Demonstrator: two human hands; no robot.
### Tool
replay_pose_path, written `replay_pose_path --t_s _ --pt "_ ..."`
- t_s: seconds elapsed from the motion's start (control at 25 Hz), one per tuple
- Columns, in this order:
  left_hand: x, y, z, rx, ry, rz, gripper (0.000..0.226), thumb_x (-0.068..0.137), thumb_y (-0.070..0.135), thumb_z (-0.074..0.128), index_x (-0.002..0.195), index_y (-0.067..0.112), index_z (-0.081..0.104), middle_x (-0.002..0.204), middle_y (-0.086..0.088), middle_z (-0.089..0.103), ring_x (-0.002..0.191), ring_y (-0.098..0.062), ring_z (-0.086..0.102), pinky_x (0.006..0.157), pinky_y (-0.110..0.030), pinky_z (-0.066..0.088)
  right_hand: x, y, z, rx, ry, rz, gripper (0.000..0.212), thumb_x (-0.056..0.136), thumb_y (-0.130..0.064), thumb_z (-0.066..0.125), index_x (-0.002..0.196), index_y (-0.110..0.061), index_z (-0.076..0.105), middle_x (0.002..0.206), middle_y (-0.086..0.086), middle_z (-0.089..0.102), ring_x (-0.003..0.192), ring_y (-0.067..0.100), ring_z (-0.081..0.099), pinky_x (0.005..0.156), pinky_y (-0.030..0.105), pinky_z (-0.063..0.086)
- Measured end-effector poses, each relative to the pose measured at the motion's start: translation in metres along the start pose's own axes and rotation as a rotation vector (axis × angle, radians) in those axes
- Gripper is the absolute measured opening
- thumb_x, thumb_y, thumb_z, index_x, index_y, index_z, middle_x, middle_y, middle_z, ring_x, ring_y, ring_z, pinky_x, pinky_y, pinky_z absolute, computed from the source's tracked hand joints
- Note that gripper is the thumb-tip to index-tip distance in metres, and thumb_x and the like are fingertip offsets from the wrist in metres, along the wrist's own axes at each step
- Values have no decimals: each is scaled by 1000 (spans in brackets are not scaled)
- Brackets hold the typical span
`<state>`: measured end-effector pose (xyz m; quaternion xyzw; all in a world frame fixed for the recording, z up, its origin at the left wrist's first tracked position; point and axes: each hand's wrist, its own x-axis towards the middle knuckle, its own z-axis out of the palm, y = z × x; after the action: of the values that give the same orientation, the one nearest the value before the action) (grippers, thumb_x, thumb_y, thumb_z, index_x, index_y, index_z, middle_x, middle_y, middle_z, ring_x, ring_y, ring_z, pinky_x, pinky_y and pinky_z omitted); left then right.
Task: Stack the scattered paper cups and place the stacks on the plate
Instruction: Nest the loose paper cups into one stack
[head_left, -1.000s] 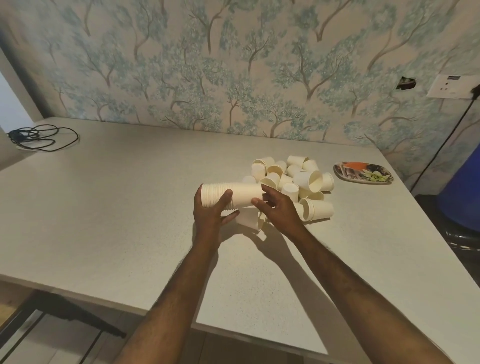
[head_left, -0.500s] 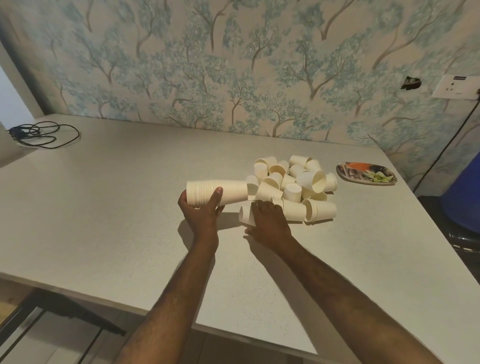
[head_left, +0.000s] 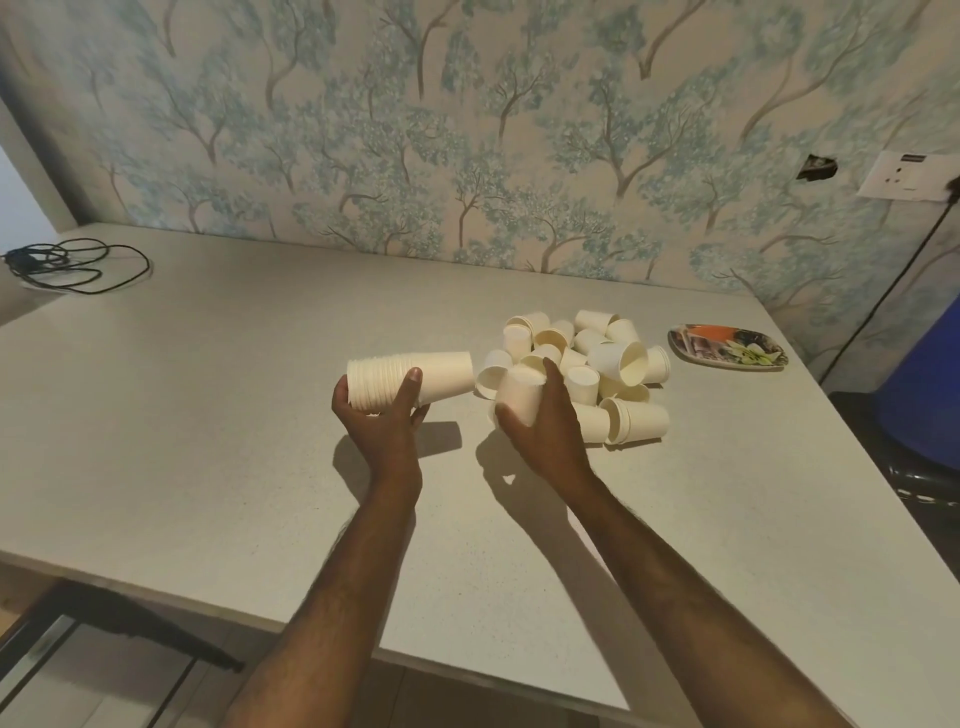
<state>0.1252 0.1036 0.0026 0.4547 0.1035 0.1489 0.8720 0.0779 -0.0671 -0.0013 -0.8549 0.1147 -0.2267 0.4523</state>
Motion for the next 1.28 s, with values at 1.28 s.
replay_pose_path --t_s 1.28 --pt "-26 -34 60 126 -109 -108 103 73 13 91 150 26 25 142 -8 44 124 -27 54 83 -48 63 31 61 -42 -963 -247 -306 49 85 -33 67 128 -16 51 125 7 57 113 29 58 90 43 46"
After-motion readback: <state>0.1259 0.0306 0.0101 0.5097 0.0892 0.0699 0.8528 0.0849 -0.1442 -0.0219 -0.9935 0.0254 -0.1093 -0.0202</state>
